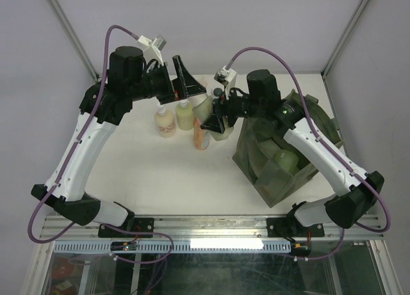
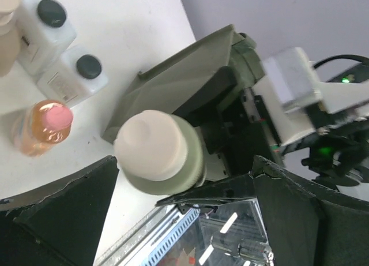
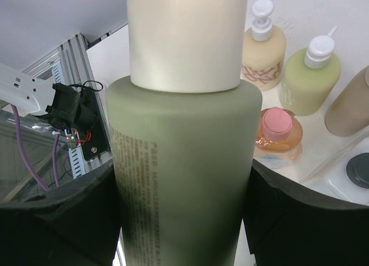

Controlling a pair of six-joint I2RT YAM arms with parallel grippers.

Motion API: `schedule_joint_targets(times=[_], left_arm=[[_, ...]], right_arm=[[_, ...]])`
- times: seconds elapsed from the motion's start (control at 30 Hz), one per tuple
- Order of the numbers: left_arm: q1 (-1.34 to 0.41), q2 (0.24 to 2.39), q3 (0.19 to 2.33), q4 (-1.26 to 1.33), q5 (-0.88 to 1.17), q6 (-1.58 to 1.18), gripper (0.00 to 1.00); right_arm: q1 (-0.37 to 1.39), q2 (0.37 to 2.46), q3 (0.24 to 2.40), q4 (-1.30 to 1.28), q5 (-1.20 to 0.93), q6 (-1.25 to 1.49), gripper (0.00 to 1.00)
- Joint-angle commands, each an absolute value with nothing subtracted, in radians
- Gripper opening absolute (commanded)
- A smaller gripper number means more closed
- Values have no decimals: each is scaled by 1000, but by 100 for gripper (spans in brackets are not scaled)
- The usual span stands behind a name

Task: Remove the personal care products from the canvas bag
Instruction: Place the care product at the center of the board.

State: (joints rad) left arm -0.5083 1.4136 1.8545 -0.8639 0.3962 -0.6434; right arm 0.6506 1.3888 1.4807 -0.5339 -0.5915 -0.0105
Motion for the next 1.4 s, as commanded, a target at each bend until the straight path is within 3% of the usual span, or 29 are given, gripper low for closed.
schedule_joint_targets(times=[0.0, 0.27, 0.4, 0.7, 0.8, 0.9, 0.97, 1.17, 1.27, 1.37], left_arm=[[-479, 1410, 1884, -972, 339, -681, 99], [-472, 1508, 1867, -964, 630, -620, 99], [-473, 1487, 1763, -830, 745, -670, 99], [-473, 1493, 1717, -816, 743, -677, 92], [-473, 1496, 1722, -816, 741, -676, 83], [-472, 1490, 1736, -816, 722, -676, 52], [-473, 1486, 1746, -814, 708, -672, 41], [-470, 1457, 1755, -804, 674, -671, 21], [-461, 1436, 1757, -804, 643, -661, 3], [-452, 1391, 1743, -806, 574, -647, 0]], right_arm=[[657, 1337, 1529, -327, -624, -30, 0], [664, 1359, 1551, -311, -637, -31, 0], [675, 1376, 1568, -309, -639, -36, 0], [681, 1390, 1582, -325, -646, -51, 0], [684, 1394, 1586, -329, -646, -54, 0], [688, 1394, 1583, -337, -636, -60, 0], [690, 1392, 1575, -342, -626, -63, 2], [689, 1391, 1558, -374, -603, -61, 24], [689, 1373, 1537, -379, -559, -49, 55], [689, 1347, 1523, -396, -516, -48, 85]])
